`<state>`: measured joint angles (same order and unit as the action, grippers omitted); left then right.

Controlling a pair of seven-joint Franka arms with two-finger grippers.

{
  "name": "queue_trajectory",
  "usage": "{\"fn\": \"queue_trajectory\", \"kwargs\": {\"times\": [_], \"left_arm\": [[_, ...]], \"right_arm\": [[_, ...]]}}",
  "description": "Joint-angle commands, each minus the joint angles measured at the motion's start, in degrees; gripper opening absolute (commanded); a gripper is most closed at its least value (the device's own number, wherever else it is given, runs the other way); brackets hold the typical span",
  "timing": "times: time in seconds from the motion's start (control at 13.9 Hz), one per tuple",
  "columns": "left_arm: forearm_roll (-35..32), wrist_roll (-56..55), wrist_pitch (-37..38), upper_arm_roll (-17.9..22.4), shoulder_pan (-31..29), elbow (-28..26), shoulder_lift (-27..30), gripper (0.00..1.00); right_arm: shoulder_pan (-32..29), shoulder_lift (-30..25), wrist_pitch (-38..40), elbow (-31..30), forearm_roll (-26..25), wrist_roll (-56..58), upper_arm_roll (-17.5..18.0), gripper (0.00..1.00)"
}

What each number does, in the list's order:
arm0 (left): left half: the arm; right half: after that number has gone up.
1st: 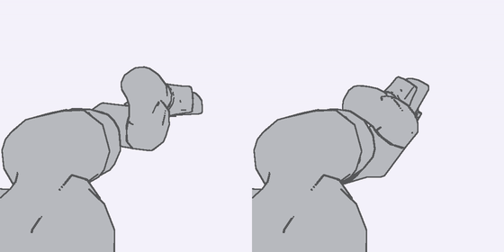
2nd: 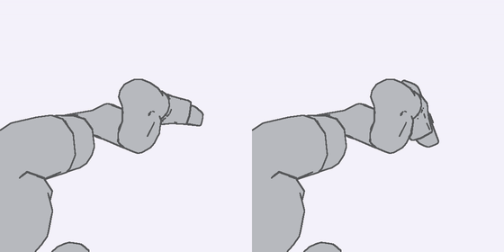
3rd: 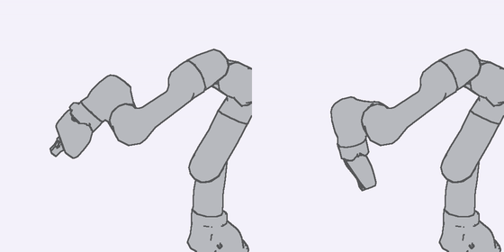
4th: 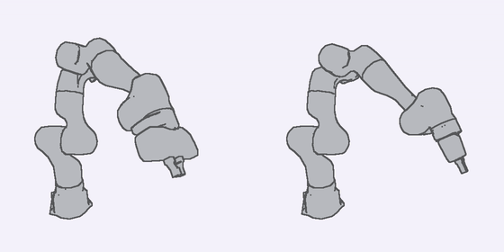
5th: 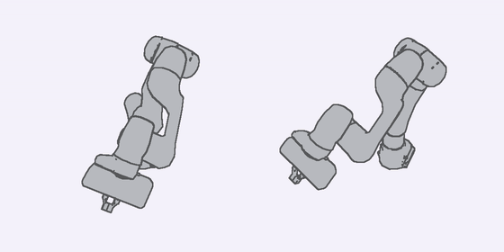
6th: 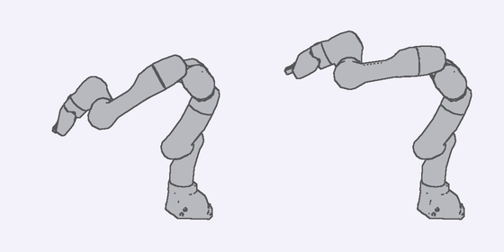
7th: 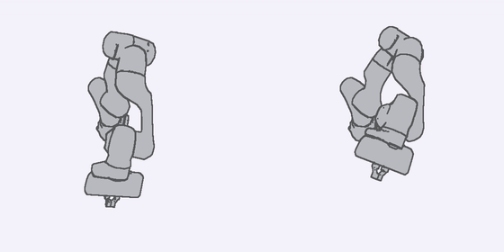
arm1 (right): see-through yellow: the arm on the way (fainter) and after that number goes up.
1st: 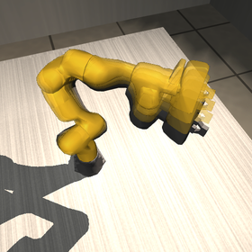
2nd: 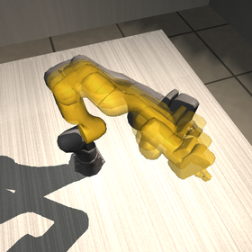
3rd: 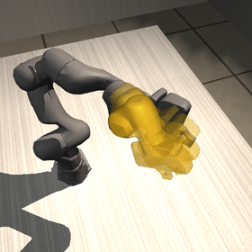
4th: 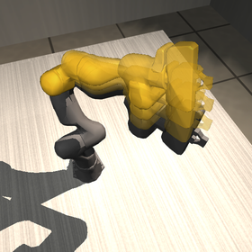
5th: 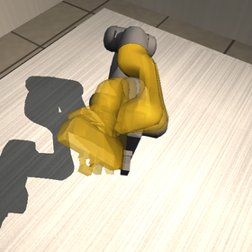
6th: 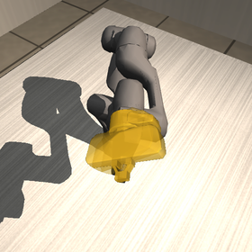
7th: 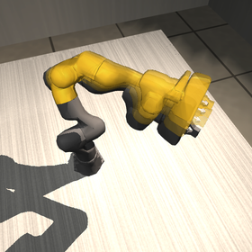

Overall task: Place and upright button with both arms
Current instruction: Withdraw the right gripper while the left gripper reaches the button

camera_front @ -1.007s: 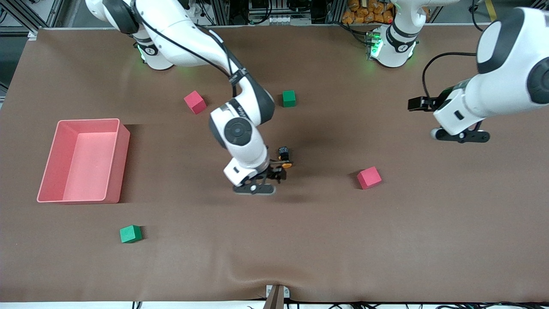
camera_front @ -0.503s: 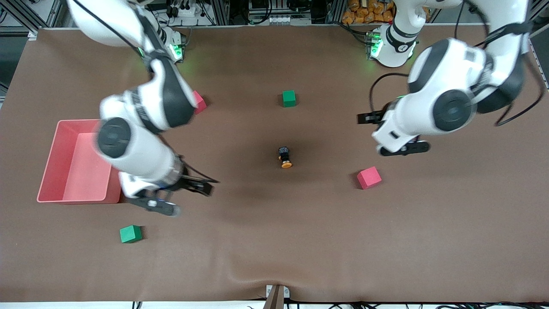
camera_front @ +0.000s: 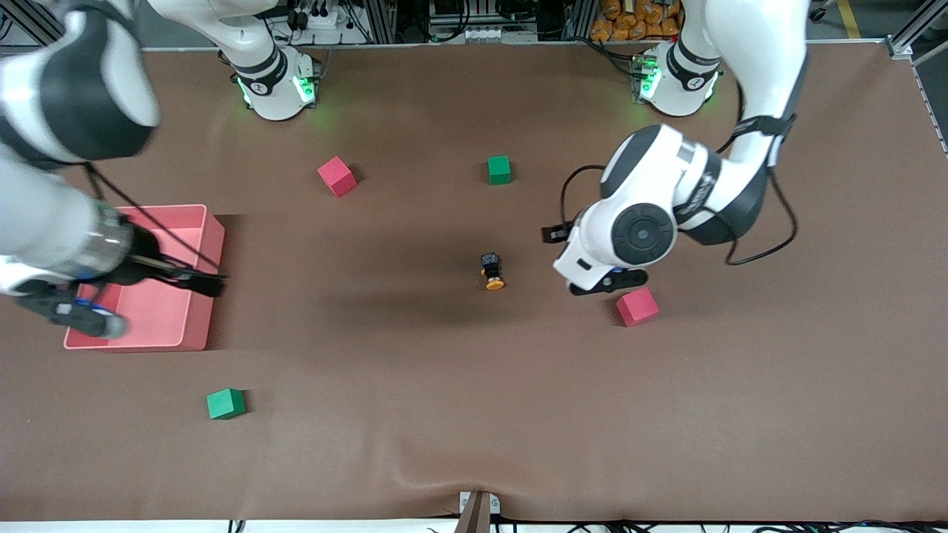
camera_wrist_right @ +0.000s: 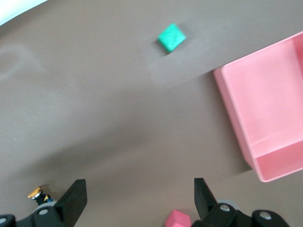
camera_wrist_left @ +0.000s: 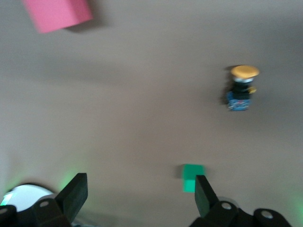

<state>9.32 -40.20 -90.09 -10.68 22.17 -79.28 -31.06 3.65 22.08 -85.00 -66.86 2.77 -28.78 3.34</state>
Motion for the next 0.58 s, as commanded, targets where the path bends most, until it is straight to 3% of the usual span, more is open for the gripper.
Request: {"fn": "queue_trajectory", "kwargs": {"times": [0.0, 0.14, 0.29, 0.5], "left_arm": [[2.63, -1.37, -3.33, 0.31, 1.56, 2.38, -3.47, 1.0], [3.25, -1.55, -5.62, 0.31, 2.96, 2.38, -5.31, 1.0], [4.56, -1.46, -8.08, 0.31, 3.23, 2.46, -7.16, 1.0], [5.62, -1.29, -11.77, 0.31, 4.81, 3.16, -9.79, 1.0]], "right_arm": [[-4.43, -3.52, 4.47, 1.45, -1.11, 6.78, 2.38, 1.0], [-4.79, -7.98, 8.79, 1.83, -1.19, 10.67, 1.85, 1.0], [-3.92, -14.14, 6.97, -5.0, -0.41, 10.85, -0.95, 1.0], [-4.0, -22.67, 2.57, -15.81, -0.84, 14.0, -1.75, 1.0]]}}
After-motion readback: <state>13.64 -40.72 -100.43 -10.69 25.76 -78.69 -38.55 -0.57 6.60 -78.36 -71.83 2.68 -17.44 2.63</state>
